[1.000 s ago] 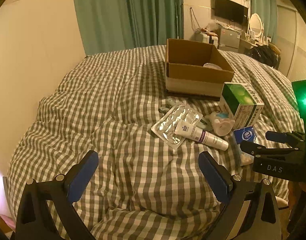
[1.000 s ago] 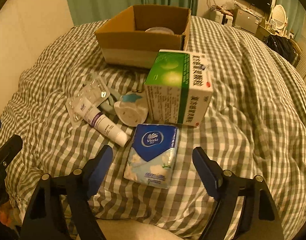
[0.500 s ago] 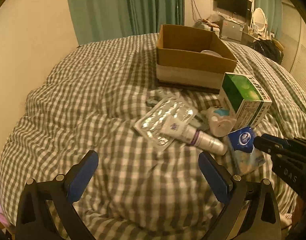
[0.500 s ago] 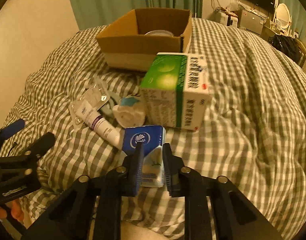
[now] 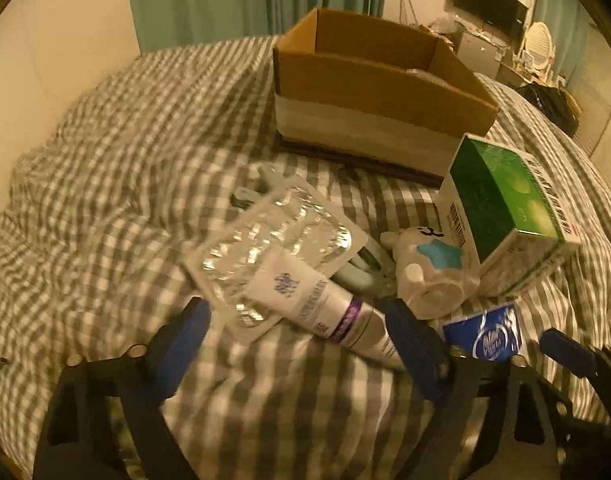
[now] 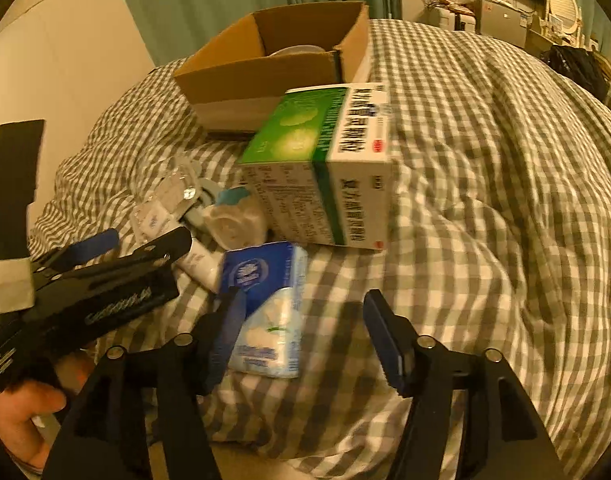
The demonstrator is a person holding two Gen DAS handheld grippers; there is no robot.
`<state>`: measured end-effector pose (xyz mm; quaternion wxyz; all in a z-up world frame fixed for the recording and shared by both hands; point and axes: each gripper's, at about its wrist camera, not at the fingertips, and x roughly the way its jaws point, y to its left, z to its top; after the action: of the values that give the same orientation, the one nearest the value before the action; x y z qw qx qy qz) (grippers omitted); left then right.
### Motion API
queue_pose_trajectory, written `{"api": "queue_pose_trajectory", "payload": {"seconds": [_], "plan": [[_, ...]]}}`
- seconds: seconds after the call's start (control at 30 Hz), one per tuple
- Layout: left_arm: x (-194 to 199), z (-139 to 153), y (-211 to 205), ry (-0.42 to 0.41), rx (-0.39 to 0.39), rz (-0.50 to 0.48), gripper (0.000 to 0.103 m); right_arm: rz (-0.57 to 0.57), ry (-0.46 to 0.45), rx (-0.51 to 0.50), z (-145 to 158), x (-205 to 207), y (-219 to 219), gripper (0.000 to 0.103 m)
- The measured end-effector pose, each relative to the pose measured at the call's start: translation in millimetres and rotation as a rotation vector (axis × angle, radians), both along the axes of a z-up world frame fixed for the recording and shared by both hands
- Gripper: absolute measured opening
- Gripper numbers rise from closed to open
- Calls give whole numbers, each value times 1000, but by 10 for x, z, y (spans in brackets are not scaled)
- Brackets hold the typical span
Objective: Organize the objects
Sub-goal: 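Grasp the blue Vinda tissue pack with the right tool while the left tool grasps the toothpaste tube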
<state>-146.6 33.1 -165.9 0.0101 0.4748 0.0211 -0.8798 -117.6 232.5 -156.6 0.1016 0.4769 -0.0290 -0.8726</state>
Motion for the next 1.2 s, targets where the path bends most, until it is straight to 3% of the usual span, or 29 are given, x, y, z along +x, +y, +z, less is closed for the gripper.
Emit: {"api": "queue_pose_trajectory", "payload": {"seconds": [0.17, 0.3, 0.33, 0.4, 0.43, 0.47, 0.7, 0.77, 0.8, 0.87, 0.9, 0.93, 1.0, 1.2], "plan": [[-68, -151, 65, -56, -11, 4, 77, -17, 3, 2, 8, -36, 63, 64], [40, -112, -31, -78, 26, -55, 53, 5, 4, 3, 44, -13, -36, 64], [86, -94, -68, -85, 29, -69, 42, 14, 2, 10, 49, -4, -91, 69], [166, -75, -98, -88, 11, -85, 34, 28, 2, 25, 44, 31, -173, 75], [223, -56, -127, -82, 3, -91, 14, 39, -6, 32, 23, 42, -229, 76], [271, -40, -152, -78, -2, -95, 10, 48, -18, 39, -6, 49, -278, 76], [517, 78, -323, -81, 50, -103, 9, 67, -60, 135, -204, 63, -487, 74], [571, 74, -338, -94, 69, -114, 9, 44, -47, 150, -186, 74, -464, 52], [591, 79, -339, -101, 75, -119, 10, 38, -42, 140, -169, 79, -441, 52], [645, 91, -328, -119, 82, -118, 17, 39, -43, 131, -145, 100, -413, 51], [672, 92, -331, -125, 84, -114, 26, 37, -38, 134, -134, 115, -403, 51], [697, 93, -339, -130, 90, -111, 42, 34, -33, 133, -113, 123, -392, 51], [745, 99, -351, -131, 93, -104, 64, 43, -26, 122, -71, 146, -381, 51], [878, 42, -292, -151, 98, -111, 65, 32, 10, 101, 76, 185, -253, 50]]}}
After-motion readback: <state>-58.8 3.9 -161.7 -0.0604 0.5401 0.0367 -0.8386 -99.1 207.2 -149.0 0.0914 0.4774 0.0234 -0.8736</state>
